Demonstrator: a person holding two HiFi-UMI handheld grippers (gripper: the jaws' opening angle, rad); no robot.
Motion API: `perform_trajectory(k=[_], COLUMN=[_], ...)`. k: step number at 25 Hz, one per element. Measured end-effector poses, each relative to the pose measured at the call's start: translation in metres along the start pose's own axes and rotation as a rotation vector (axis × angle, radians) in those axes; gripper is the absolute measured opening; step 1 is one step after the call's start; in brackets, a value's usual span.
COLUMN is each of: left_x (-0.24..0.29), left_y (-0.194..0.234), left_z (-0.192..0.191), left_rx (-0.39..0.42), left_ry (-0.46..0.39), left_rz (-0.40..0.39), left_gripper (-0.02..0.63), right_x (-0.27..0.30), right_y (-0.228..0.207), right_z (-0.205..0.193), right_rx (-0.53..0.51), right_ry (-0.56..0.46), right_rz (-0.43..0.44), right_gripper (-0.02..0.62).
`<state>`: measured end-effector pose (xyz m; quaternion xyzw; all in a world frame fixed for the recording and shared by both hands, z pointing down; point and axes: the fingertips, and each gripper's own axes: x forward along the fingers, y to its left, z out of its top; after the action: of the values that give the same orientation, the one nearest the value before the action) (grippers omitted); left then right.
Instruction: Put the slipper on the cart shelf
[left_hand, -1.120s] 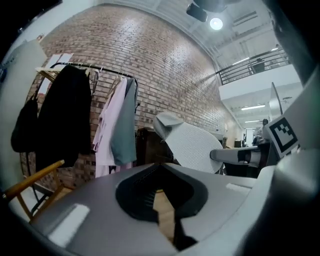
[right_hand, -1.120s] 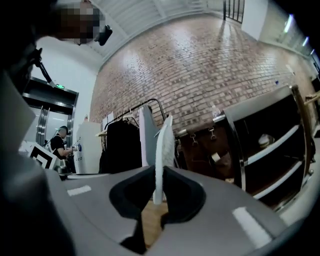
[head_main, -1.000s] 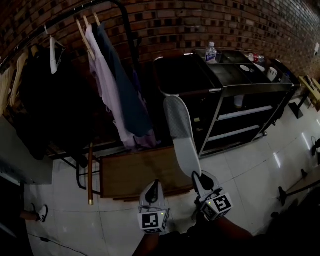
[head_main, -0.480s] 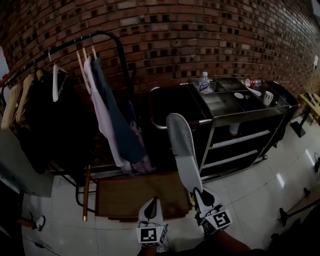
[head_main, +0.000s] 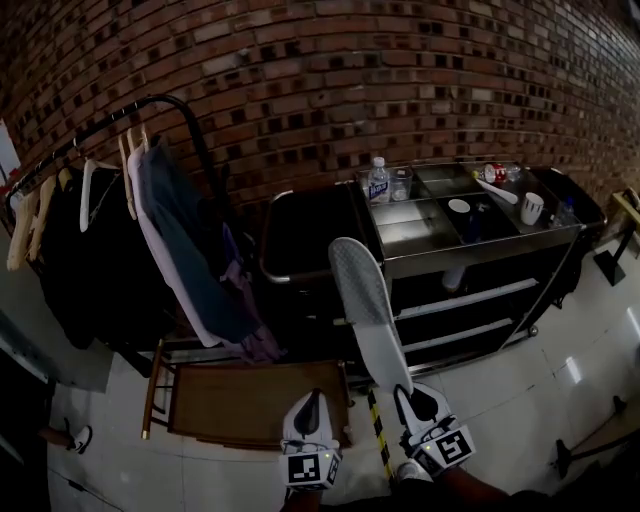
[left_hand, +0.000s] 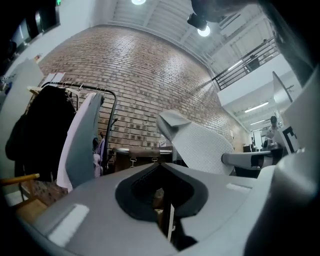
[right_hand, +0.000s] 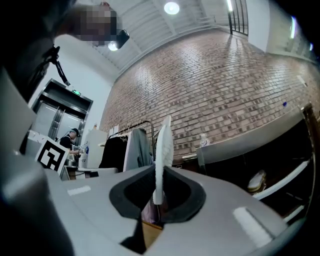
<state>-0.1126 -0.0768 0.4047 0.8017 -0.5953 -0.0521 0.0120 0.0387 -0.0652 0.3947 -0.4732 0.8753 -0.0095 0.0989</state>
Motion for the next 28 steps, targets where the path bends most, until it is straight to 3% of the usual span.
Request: perform_trajectory(k=[12, 16, 22, 28], left_x=[0.051, 0.057, 0.06, 0.063], left_y=[-0.104, -0.118, -0.131, -0.135], left_z=[-0.011, -0.015, -0.023, -0.032], left_rx=[0.049, 0.045, 0.035, 0.042], left_ry=[0.01, -0.008, 0.004, 0.023], left_rz=[0.048, 0.067, 0.039, 0.035], left_gripper=[0.036, 0.017, 0.063, 0.055], right_x=[-0.036, -0.042, -0.054, -0.059], right_y=[-0.101, -0.113, -0.12, -0.119], right_z=[0.017, 0.013, 0.001, -0.009], right_rx=[-0.006, -0.013, -0.041, -0.018], right_ry=[-0.004, 0.008, 0.023, 0.04], right_rz=[0.067, 0.107, 0.128, 0.137], right_gripper=[0.036, 0.037, 0.037, 0.037])
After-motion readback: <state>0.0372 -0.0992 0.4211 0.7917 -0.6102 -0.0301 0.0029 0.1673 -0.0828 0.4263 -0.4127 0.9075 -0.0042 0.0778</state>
